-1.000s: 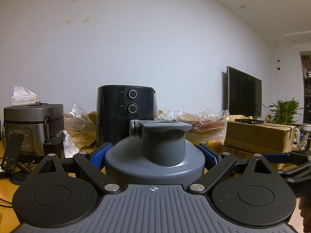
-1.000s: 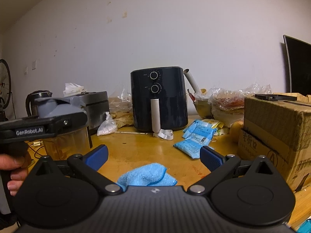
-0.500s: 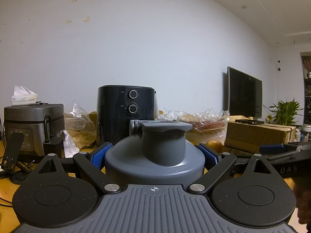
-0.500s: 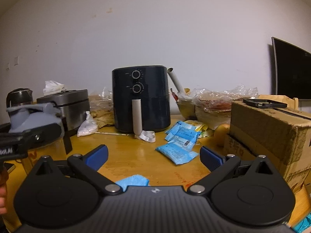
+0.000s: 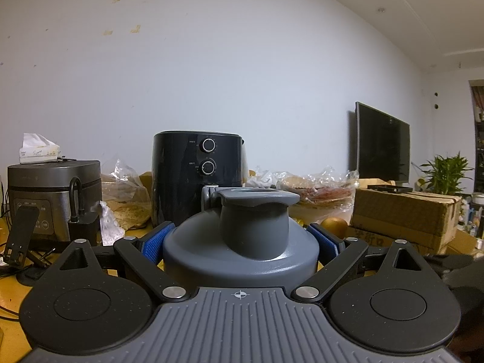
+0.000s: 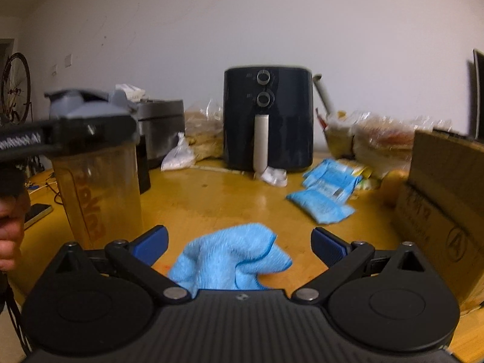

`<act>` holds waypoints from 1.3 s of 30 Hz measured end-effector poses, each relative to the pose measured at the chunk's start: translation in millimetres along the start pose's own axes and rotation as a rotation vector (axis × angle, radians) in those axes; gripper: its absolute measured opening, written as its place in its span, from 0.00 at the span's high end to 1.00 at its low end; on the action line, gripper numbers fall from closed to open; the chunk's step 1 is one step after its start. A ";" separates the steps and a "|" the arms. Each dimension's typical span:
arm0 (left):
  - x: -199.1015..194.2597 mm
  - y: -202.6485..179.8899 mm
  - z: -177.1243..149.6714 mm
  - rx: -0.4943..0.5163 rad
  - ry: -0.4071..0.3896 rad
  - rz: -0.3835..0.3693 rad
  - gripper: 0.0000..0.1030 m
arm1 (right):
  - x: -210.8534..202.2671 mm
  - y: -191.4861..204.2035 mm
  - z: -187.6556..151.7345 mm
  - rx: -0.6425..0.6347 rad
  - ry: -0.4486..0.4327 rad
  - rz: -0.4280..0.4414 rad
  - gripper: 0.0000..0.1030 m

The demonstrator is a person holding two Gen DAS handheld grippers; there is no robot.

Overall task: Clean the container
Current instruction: 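Lower the right gripper onto the blue cloth and close on it, then lift the blue cloth with the right gripper toward the held shaker bottle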

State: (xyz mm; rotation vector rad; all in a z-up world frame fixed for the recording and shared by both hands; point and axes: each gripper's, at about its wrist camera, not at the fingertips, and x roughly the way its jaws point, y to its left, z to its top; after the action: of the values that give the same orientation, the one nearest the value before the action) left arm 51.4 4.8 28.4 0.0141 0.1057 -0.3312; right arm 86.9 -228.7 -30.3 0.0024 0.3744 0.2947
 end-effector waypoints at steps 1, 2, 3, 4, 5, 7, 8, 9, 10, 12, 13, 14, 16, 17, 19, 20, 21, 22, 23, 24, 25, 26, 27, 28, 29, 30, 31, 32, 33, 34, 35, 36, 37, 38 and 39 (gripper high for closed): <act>0.0 0.2 -0.1 0.000 0.000 0.000 0.08 | 3.5 0.2 -1.4 0.004 0.010 0.005 0.00; 0.1 0.3 -0.2 0.000 -0.001 0.000 0.08 | 7.3 0.3 -2.8 0.009 0.021 0.010 0.00; 0.2 0.5 -0.4 0.000 -0.002 0.000 0.08 | 11.1 0.6 -4.3 0.015 0.033 0.017 0.00; 0.3 0.7 -0.5 0.000 -0.003 0.000 0.08 | 14.3 1.3 -5.5 0.018 0.043 0.021 0.00; 0.4 0.9 -0.7 -0.001 -0.003 -0.001 0.08 | 17.3 2.2 -6.6 0.020 0.052 0.024 0.00; 0.5 1.5 -0.8 0.000 -0.003 -0.003 0.08 | 21.9 4.3 -10.0 0.016 0.065 0.027 0.00; 0.5 1.9 -0.7 0.000 -0.002 -0.004 0.08 | 24.0 5.9 -11.2 0.011 0.072 0.027 0.00; 0.5 2.2 -0.6 0.000 -0.002 -0.005 0.08 | 25.8 7.3 -12.2 0.008 0.075 0.027 0.00; 0.5 2.6 -0.5 -0.001 -0.001 -0.007 0.08 | 27.1 8.1 -13.5 0.006 0.079 0.028 0.00; 0.0 3.1 -0.8 -0.001 -0.001 -0.010 0.08 | 29.7 9.4 -16.1 0.004 0.087 0.028 0.00; -0.3 3.2 -1.1 -0.001 -0.001 -0.010 0.08 | 31.1 9.9 -17.0 0.002 0.093 0.027 0.00; -0.5 3.4 -1.1 -0.001 -0.001 -0.011 0.08 | 32.5 10.6 -18.0 -0.001 0.099 0.028 0.00; -0.6 3.7 -1.1 -0.001 -0.001 -0.011 0.08 | 34.7 12.1 -19.9 -0.005 0.107 0.029 0.00; -0.6 3.8 -1.0 -0.001 -0.001 -0.011 0.08 | 35.4 12.6 -20.7 -0.005 0.108 0.029 0.01; -0.7 4.1 -0.8 0.000 0.000 -0.011 0.08 | 36.9 12.4 -20.8 0.000 0.111 0.031 0.12; -0.7 4.3 -0.8 0.000 0.000 -0.011 0.08 | 37.2 11.9 -21.2 0.005 0.111 0.033 0.14; -0.7 4.4 -0.7 0.000 0.000 -0.012 0.08 | 37.4 11.3 -21.7 0.008 0.113 0.036 0.19; -0.7 4.5 -0.7 0.000 0.000 -0.012 0.08 | 37.6 10.6 -22.2 0.011 0.115 0.039 0.25; -0.7 4.6 -0.7 0.000 -0.001 -0.012 0.08 | 39.0 9.7 -22.5 0.014 0.115 0.040 0.28; -0.7 4.3 -0.8 0.000 -0.001 -0.013 0.08 | 39.9 8.9 -22.9 0.017 0.116 0.042 0.36; -1.0 4.0 -1.0 0.000 -0.002 -0.012 0.08 | 40.0 8.4 -23.4 0.018 0.118 0.045 0.42; -1.1 3.7 -1.1 0.000 -0.002 -0.012 0.08 | 39.8 8.3 -23.9 0.018 0.120 0.049 0.43; -1.3 3.6 -1.1 0.000 -0.002 -0.012 0.08 | 39.2 8.5 -24.0 0.017 0.120 0.054 0.48; -1.3 3.4 -1.1 0.001 -0.002 -0.012 0.08 | 38.5 8.7 -24.1 0.016 0.119 0.057 0.53; -1.5 2.9 -1.2 0.001 -0.002 -0.012 0.08 | 37.7 9.0 -24.3 0.015 0.119 0.061 0.56; -1.6 2.6 -1.3 0.001 -0.002 -0.012 0.08 | 37.2 8.9 -24.5 0.015 0.118 0.064 0.62; -1.6 2.8 -1.4 0.001 -0.001 -0.012 0.08 | 36.7 8.6 -24.8 0.015 0.116 0.066 0.68; -1.6 2.8 -1.7 0.001 -0.001 -0.012 0.08 | 36.2 8.4 -25.2 0.014 0.115 0.068 0.71; -1.5 2.8 -2.0 0.002 0.000 -0.012 0.08 | 35.7 8.2 -25.5 0.014 0.114 0.070 0.74; -1.5 2.8 -2.2 0.002 0.000 -0.012 0.08 | 34.8 7.4 -25.7 0.018 0.109 0.071 0.79; -1.4 2.6 -2.0 0.002 0.001 -0.012 0.08 | 33.7 6.4 -25.9 0.023 0.103 0.071 0.81; -1.3 2.5 -1.8 0.002 0.002 -0.012 0.08 | 34.5 6.3 -26.3 0.027 0.096 0.072 0.85; -1.2 2.4 -1.5 0.002 0.002 -0.012 0.08 | 34.3 6.0 -26.6 0.032 0.084 0.073 0.86; -1.2 2.1 -1.3 0.002 0.003 -0.012 0.08 | 33.3 5.0 -26.6 0.038 0.074 0.075 0.86; -1.2 2.0 -1.2 0.002 0.003 -0.012 0.08 | 32.5 3.9 -26.5 0.042 0.067 0.078 0.87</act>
State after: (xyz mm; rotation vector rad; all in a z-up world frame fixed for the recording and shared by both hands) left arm 50.8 7.1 27.3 0.0164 0.1081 -0.3431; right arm 105.1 -217.1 -66.5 0.0487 0.4480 0.3649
